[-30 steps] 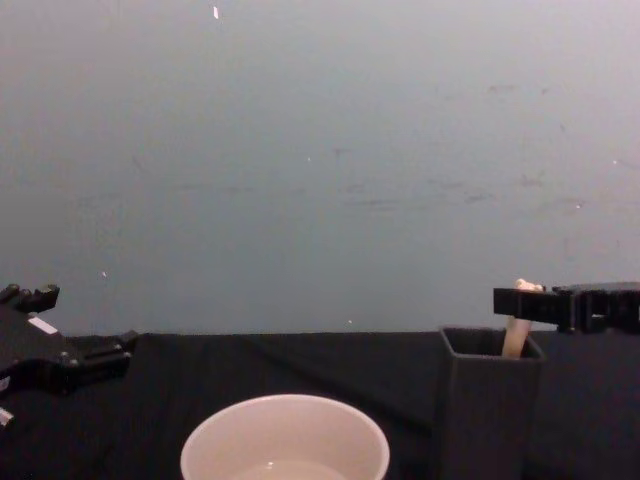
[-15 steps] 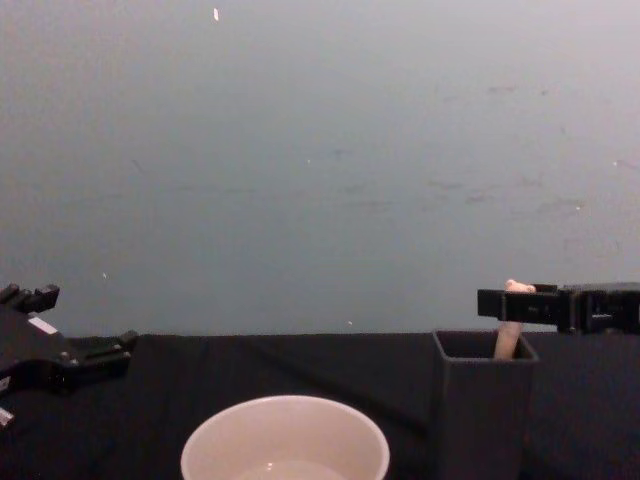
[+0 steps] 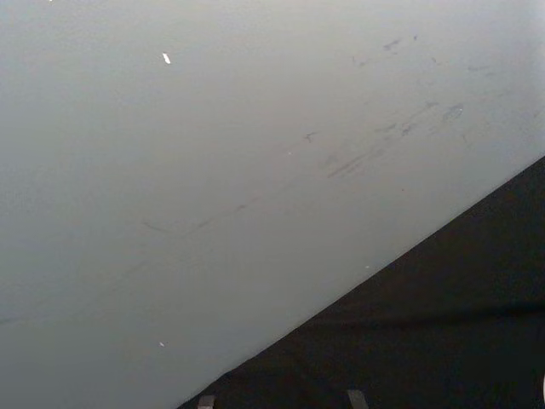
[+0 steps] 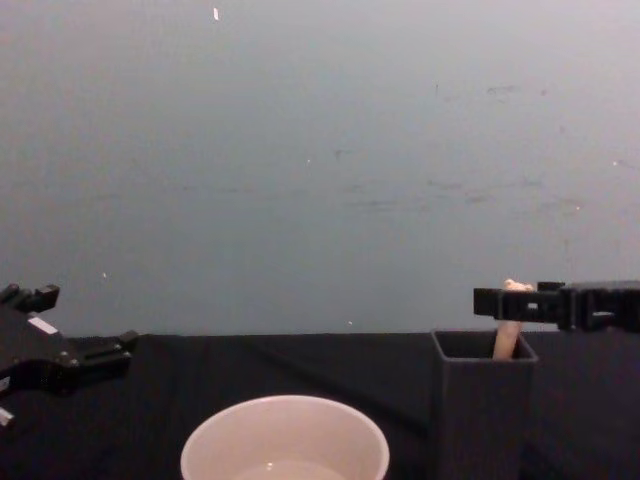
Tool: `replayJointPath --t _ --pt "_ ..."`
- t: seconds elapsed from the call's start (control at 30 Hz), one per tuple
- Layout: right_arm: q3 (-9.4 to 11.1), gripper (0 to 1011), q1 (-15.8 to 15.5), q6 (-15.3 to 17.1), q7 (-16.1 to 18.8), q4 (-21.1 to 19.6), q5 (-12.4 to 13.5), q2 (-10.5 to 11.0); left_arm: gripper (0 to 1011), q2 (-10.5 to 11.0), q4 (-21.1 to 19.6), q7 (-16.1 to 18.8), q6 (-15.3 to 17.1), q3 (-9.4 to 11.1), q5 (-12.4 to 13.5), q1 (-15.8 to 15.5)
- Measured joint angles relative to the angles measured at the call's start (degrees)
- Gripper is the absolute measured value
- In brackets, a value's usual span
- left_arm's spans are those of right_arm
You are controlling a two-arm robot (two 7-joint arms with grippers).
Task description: Pick up the stirring spoon with one hand, stir inside the cup, then place it back in its original position.
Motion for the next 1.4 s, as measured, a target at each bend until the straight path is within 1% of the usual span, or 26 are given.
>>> replayJointPath --t 0.13,0.2,0.33,0.43,0.53,0.63,0.73,0.83,0.93,0.97,1.0,1.03,1.07,1.1,1.2,1.3,1.4 --pt "0.47 1002 -0.2 -0.45 0.2 -0.12 -0.08 -0.21 1001 0.0 0.0 0.0 0.0 0.0 0.0 0.0" --pt "1.04 1002 -0.46 -0.88 0.19 -0.48 -0.04 -0.43 1001 0.0 0.0 0.0 0.0 0.0 0.0 0.0" --pt "2.72 1002 -0.97 -1.75 -0.15 -1.43 0.84 -0.97 1001 0.0 0.0 0.0 0.0 0.0 0.0 0.0" --pt "3.8 1002 -1.1 -2.0 -0.34 -2.02 1.8 -1.22 1002 0.0 0.0 0.0 0.0 0.0 0.0 0.0" --pt "5.37 1002 -1.09 -1.96 -0.63 -2.89 3.75 -1.48 1001 0.0 0.0 0.0 0.0 0.0 0.0 0.0" --pt "6.4 1002 -0.96 -1.87 -0.79 -3.43 5.22 -1.46 1001 0.0 0.0 0.0 0.0 0.0 0.0 0.01" --pt "7.03 1002 -0.95 -1.99 -1.24 -3.92 6.14 -1.41 1001 0.0 0.0 0.0 0.0 0.0 0.0 0.0" --pt "8.14 1002 -0.99 -2.55 -2.21 -4.61 7.31 -1.39 1001 0.0 0.0 0.0 0.0 0.0 0.0 0.0" --pt "9.33 1002 -0.95 -3.16 -3.88 -4.94 8.22 -1.66 1001 0.0 0.0 0.0 0.0 0.0 0.0 0.0" --pt "9.98 1002 -0.84 -3.4 -5.07 -4.99 8.49 -1.95 1001 0.0 0.0 0.0 0.0 0.0 0.0 0.0" --pt "9.98 1002 -0.84 -3.4 -5.07 -4.99 8.49 -1.95 1001 0.0 0.0 0.0 0.0 0.0 0.0 0.0" --pt "10.62 1002 -0.68 -3.7 -6.63 -4.96 8.57 -2.27 1001 0.0 0.0 0.0 0.0 0.0 0.0 0.0" --pt "10.87 1002 -0.57 -3.85 -7.38 -4.88 8.55 -2.43 1001 0.0 0.0 0.0 0.0 0.0 0.0 0.0" --pt "11.32 1002 -0.31 -4.06 -8.98 -4.4 8.27 -2.81 1001 0.0 0.0 0.0 0.0 0.0 0.0 0.0" --pt "12.18 1002 0.36 -4.23 -12.02 -3.19 7.21 -3.61 1001 0.0 0.0 0.0 0.0 0.0 0.0 0.0" --pt "12.93 1002 1.15 -4.28 -14.69 -1.41 5.63 -4.42 1001 0.0 0.0 0.0 0.0 0.0 0.0 0.0" --pt "13.19 1002 1.68 -4.22 -16.3 -0.1 4.37 -4.86 1001 0.0 0.0 0.0 0.0 0.0 0.0 0.0"
